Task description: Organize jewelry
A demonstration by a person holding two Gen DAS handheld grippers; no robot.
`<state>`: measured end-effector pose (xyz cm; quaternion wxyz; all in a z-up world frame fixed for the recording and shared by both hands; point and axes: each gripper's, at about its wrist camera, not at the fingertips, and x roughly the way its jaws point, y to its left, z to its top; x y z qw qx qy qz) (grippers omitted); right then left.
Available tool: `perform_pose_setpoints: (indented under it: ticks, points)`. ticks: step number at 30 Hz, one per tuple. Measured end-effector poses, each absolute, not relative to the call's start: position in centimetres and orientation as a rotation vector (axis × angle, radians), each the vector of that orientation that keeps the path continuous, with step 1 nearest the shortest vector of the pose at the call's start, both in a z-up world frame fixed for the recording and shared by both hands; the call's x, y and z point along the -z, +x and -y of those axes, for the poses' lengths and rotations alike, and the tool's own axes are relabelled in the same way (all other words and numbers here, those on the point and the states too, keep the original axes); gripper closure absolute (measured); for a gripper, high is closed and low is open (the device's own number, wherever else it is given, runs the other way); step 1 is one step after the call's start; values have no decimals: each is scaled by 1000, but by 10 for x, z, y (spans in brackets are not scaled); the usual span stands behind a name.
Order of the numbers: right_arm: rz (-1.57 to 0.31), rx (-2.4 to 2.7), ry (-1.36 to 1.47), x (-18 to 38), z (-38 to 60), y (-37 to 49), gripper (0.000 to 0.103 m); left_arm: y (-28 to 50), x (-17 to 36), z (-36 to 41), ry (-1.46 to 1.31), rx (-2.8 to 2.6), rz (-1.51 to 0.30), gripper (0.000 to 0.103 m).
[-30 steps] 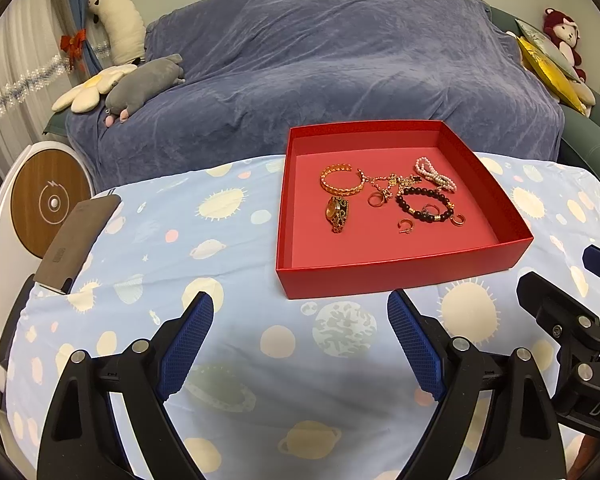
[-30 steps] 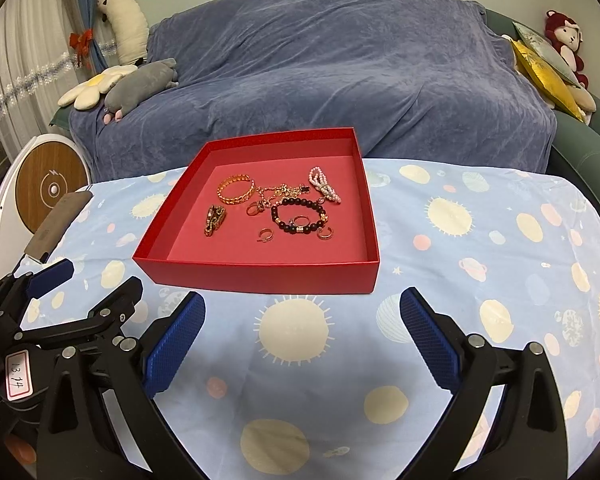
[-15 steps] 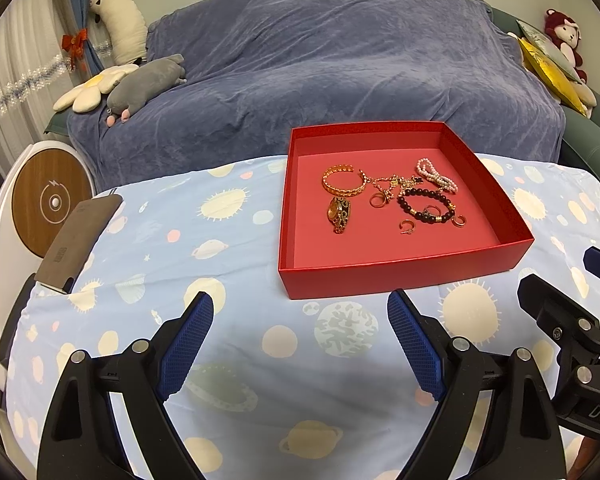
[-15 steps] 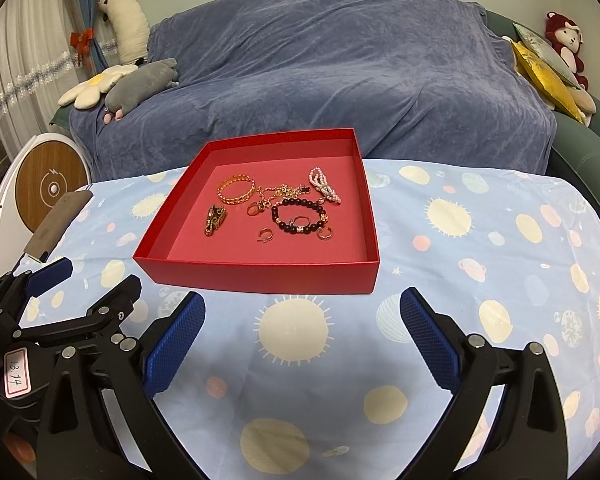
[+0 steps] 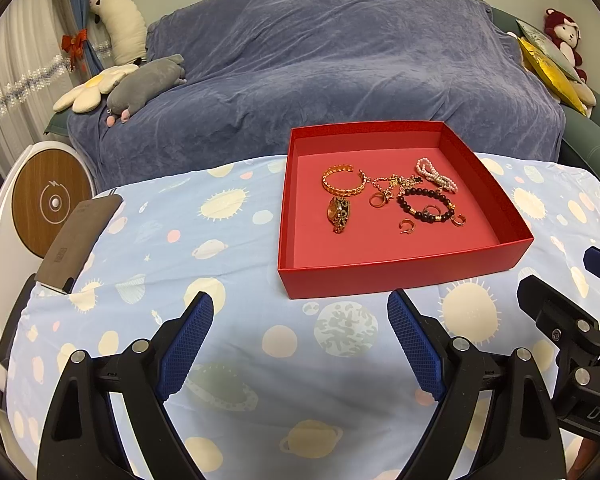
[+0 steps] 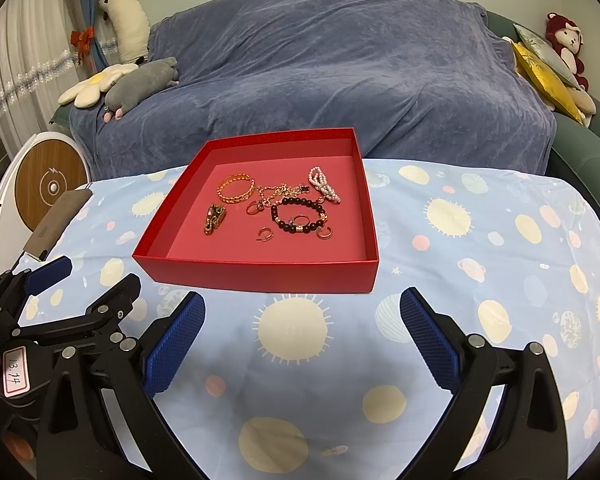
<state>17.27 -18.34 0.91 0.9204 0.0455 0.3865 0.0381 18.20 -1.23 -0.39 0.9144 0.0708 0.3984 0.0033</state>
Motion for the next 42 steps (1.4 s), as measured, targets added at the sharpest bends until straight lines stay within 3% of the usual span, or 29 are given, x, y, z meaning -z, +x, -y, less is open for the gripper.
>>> perform_pose_setpoints:
  ticks: [42]
  points:
    - [-795,-77,86,-9,183,171,7,180,7,12,130,-18,-832,17]
